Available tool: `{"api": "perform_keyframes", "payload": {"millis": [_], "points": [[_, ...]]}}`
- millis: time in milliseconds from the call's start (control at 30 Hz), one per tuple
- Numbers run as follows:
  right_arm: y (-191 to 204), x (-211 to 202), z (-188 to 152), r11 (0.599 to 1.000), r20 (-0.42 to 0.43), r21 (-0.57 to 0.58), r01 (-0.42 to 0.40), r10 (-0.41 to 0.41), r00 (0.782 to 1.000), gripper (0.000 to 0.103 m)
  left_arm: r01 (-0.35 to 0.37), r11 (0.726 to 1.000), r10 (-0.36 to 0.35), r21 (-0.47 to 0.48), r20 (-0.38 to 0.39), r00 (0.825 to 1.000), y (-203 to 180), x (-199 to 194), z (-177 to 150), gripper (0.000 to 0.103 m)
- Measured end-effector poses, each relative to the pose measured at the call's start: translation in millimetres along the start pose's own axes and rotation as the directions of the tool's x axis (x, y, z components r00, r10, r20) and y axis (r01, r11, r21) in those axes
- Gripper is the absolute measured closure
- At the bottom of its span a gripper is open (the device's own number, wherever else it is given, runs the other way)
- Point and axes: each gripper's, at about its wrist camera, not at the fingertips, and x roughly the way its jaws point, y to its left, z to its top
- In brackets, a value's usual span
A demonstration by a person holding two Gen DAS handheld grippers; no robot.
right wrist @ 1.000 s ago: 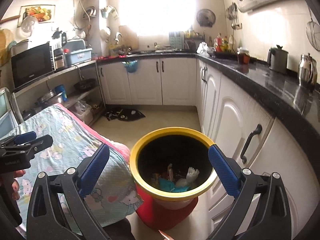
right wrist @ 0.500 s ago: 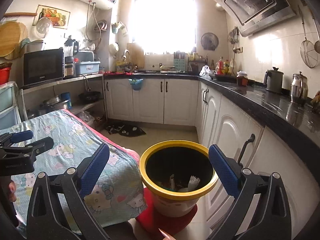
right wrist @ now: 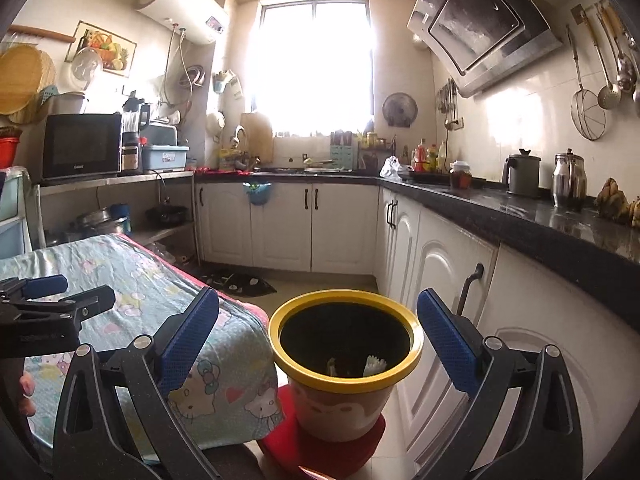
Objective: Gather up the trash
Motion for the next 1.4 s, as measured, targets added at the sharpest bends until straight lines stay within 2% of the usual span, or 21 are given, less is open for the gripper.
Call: {"api": "perform_keyframes", "payload": {"millis": [367,1400], "points": [[3.2,3.8,-6.0,1.000,-0.027,-0.010,-0.015,0.015,1.000,0.006,0.003,1.000,-0.003,0.022,0.000,1.000,-6.9,-0.5,-4.9,0.011],[6.8,4.7,-6.9,1.000,-0.027,-0.011,-0.017,0.017,0.999,0.006,-0.002,1.000,0.002,0.020,0.025,1.000,-7.5,-6.2,0.3,0.011]]}}
